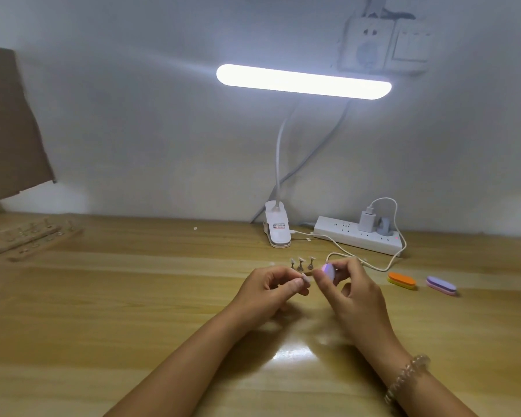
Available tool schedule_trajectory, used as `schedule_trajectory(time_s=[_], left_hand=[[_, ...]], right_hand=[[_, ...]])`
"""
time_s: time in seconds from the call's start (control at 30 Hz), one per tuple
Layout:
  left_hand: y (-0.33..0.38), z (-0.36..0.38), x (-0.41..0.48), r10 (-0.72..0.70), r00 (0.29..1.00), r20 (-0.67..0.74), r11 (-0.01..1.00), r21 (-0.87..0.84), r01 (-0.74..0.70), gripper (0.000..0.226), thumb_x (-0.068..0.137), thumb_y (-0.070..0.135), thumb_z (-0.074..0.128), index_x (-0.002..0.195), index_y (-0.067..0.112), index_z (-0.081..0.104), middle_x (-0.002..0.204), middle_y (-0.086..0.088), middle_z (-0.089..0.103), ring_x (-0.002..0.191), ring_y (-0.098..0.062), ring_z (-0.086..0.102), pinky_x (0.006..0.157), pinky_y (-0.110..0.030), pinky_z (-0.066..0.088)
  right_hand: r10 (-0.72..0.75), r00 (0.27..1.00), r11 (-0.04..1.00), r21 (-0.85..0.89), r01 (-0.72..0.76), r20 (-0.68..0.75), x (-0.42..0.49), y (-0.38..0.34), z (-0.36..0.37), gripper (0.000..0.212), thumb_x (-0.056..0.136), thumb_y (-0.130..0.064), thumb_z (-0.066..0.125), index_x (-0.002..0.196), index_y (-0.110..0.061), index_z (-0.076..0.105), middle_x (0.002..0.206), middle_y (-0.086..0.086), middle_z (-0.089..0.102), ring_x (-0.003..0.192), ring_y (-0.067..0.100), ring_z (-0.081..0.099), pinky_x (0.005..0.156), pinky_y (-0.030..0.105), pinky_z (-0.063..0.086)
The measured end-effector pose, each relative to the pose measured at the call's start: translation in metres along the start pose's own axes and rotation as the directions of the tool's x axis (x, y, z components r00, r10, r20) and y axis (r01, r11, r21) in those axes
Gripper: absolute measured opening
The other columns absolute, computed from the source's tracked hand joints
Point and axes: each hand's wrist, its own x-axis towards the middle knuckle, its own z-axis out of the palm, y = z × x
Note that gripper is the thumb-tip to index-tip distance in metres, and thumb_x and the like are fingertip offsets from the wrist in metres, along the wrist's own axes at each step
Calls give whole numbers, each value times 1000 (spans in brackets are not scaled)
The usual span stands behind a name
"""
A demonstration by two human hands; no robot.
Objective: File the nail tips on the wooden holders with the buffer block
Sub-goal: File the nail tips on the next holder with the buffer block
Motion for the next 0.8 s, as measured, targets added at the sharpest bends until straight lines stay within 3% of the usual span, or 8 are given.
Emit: schedule_trajectory(time_s=[0.1,0.23,0.37,0.53,0.6,0.7,0.8], left_hand=[[-1,0,0,-2,1000,9,1000,-6,2,15,91,18,64,93,27,75,84,8,71,67,0,58,60,-19,46],[1,-1,-1,20,999,38,998,52,-22,23,92,20,64,88,41,73,88,13,73,63,3,55,62,-19,46],[3,-1,-1,18,1000,20,999,37,-19,21,85,24,65,83,43,74,85,14,72,64,-1,55,61,-20,46],[1,0,0,48,998,-30,997,60,-46,18,92,15,69,89,32,75,90,7,75,63,6,55,61,-18,44],[2,-1,-1,49,998,-43,997,60,-47,19,91,13,68,90,31,75,89,9,74,65,7,57,60,-15,42],[2,-2,-1,41,998,-55,998,56,-38,21,91,10,67,90,30,75,87,11,73,67,4,58,61,-17,44],[1,1,-1,54,998,-39,993,109,-50,17,92,13,68,92,28,75,91,7,75,59,-4,50,60,-23,45]], right_hand=[[-147,979,978,-125,165,143,-7,-4,8,37,80,-62,58,97,-30,55,82,-17,57,65,2,53,56,16,38],[-63,992,990,-117,75,107,-1,-3,3,32,83,-57,60,94,-27,56,83,-14,59,71,6,55,62,31,47],[-165,974,967,-170,191,154,-8,-4,6,32,83,-55,62,95,-26,56,81,-15,56,65,1,50,57,20,38],[-43,992,997,-60,50,121,-1,-2,3,30,82,-52,64,90,-24,56,81,-11,60,71,9,56,62,29,45],[-82,986,995,-45,89,145,-4,-2,4,30,83,-54,63,90,-26,55,80,-12,59,68,7,54,60,26,42],[-110,976,991,-49,121,186,-7,-3,8,34,82,-61,58,92,-28,55,80,-12,58,64,7,52,57,24,40],[-17,988,1000,-22,21,151,-1,1,4,40,80,-65,51,90,-27,59,83,-11,63,75,12,58,64,33,46]])
